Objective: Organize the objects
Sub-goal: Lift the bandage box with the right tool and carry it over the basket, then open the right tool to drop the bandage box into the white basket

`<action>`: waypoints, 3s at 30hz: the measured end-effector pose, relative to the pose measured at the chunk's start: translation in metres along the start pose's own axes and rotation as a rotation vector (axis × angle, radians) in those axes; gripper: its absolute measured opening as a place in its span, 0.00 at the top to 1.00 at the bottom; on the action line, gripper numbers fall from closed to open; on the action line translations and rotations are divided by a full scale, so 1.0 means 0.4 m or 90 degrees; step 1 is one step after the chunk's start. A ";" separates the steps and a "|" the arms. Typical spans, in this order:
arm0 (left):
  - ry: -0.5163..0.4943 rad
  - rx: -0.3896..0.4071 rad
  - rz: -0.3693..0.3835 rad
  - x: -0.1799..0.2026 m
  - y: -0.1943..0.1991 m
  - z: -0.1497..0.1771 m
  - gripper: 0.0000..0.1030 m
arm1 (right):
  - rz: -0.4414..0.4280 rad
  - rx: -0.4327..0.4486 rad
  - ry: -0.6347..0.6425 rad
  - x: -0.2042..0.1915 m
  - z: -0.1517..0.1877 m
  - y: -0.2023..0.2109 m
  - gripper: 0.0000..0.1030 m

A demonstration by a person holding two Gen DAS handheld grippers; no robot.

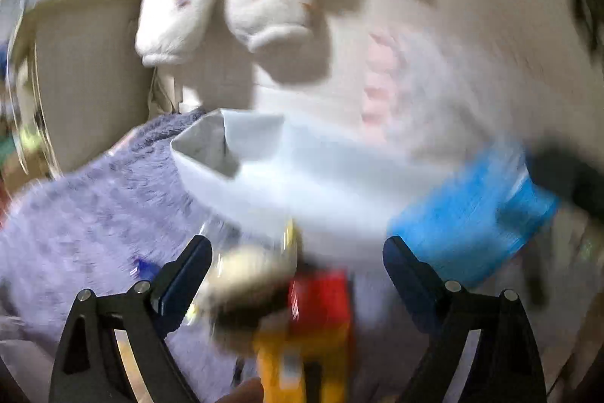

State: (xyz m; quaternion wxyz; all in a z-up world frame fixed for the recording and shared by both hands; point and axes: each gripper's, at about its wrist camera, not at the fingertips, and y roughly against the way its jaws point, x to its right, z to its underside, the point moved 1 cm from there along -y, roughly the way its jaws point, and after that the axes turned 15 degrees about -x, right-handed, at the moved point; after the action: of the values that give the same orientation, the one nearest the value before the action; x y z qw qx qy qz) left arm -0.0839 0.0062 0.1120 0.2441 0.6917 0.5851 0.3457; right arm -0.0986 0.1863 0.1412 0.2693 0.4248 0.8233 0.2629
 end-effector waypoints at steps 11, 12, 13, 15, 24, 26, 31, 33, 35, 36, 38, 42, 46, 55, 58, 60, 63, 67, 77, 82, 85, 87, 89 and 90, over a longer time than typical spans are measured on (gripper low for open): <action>0.014 0.022 0.057 -0.023 -0.027 0.104 0.11 | 0.035 0.050 -0.124 0.105 0.043 -0.034 0.24; -0.002 0.025 0.073 -0.010 -0.015 0.111 0.11 | 0.025 0.041 -0.110 0.094 0.043 -0.031 0.23; -0.015 0.031 0.080 -0.001 -0.002 0.117 0.11 | 0.008 0.025 -0.089 0.080 0.052 -0.029 0.22; -0.048 0.050 0.082 0.018 0.027 0.129 0.11 | -0.011 0.004 -0.061 0.055 0.069 -0.033 0.22; -0.080 0.027 0.095 0.019 0.024 0.137 0.10 | -0.018 -0.103 -0.041 0.035 0.110 -0.078 0.22; -0.075 0.002 0.101 0.007 0.013 0.132 0.10 | -0.032 -0.142 -0.072 0.057 0.113 -0.073 0.22; -0.048 -0.082 0.099 -0.048 -0.004 0.118 0.10 | -0.014 -0.246 -0.117 0.081 0.136 -0.092 0.20; -0.045 -0.116 0.079 -0.067 0.000 0.128 0.10 | -0.045 -0.299 -0.126 0.082 0.148 -0.118 0.20; -0.070 -0.130 0.044 -0.070 0.009 0.150 0.11 | -0.057 -0.331 -0.131 0.083 0.157 -0.142 0.20; -0.079 -0.131 0.032 -0.067 0.008 0.155 0.11 | -0.050 -0.333 -0.131 0.082 0.159 -0.147 0.20; -0.109 -0.133 0.004 -0.041 -0.006 0.170 0.11 | -0.026 -0.333 -0.133 0.088 0.162 -0.156 0.20; -0.155 -0.165 -0.004 0.007 -0.050 0.201 0.11 | -0.010 -0.314 -0.153 0.114 0.155 -0.162 0.19; -0.184 -0.171 -0.024 0.039 -0.076 0.224 0.11 | 0.001 -0.326 -0.175 0.116 0.142 -0.203 0.19; -0.140 -0.079 -0.017 0.023 -0.004 0.198 0.11 | 0.068 -0.211 -0.107 0.040 0.121 -0.081 0.36; -0.146 -0.033 -0.024 0.046 0.024 0.183 0.11 | 0.087 -0.068 -0.062 -0.001 0.069 0.039 0.37; -0.160 -0.011 -0.027 0.070 0.029 0.167 0.11 | 0.080 -0.010 -0.059 -0.004 0.033 0.071 0.38; -0.151 0.013 -0.011 0.085 0.028 0.125 0.10 | 0.057 0.069 -0.088 0.026 -0.024 0.071 0.38; -0.093 0.035 0.015 0.058 0.023 0.089 0.10 | 0.075 0.215 -0.089 0.085 -0.051 0.023 0.26; -0.082 0.019 0.005 0.025 0.004 0.125 0.10 | 0.002 0.075 -0.140 0.158 0.011 -0.030 0.19; -0.098 -0.012 0.013 0.030 -0.003 0.170 0.10 | -0.042 -0.040 -0.067 0.073 0.106 -0.042 0.19; -0.111 -0.017 0.000 0.033 -0.009 0.196 0.10 | -0.066 -0.097 -0.033 0.036 0.151 -0.063 0.19; -0.111 -0.017 -0.017 0.031 -0.013 0.200 0.10 | -0.058 -0.101 -0.014 0.017 0.170 -0.066 0.19; -0.108 -0.014 -0.016 0.029 -0.014 0.201 0.10 | -0.051 -0.097 0.005 0.003 0.175 -0.066 0.19; -0.106 -0.016 -0.012 0.028 -0.015 0.200 0.10 | -0.047 -0.098 0.010 0.000 0.184 -0.063 0.19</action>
State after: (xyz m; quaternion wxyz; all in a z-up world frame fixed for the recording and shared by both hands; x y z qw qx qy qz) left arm -0.0257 0.0236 0.0583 0.3035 0.7094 0.5652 0.2920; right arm -0.0636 0.1887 0.0719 0.3042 0.3705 0.8177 0.3187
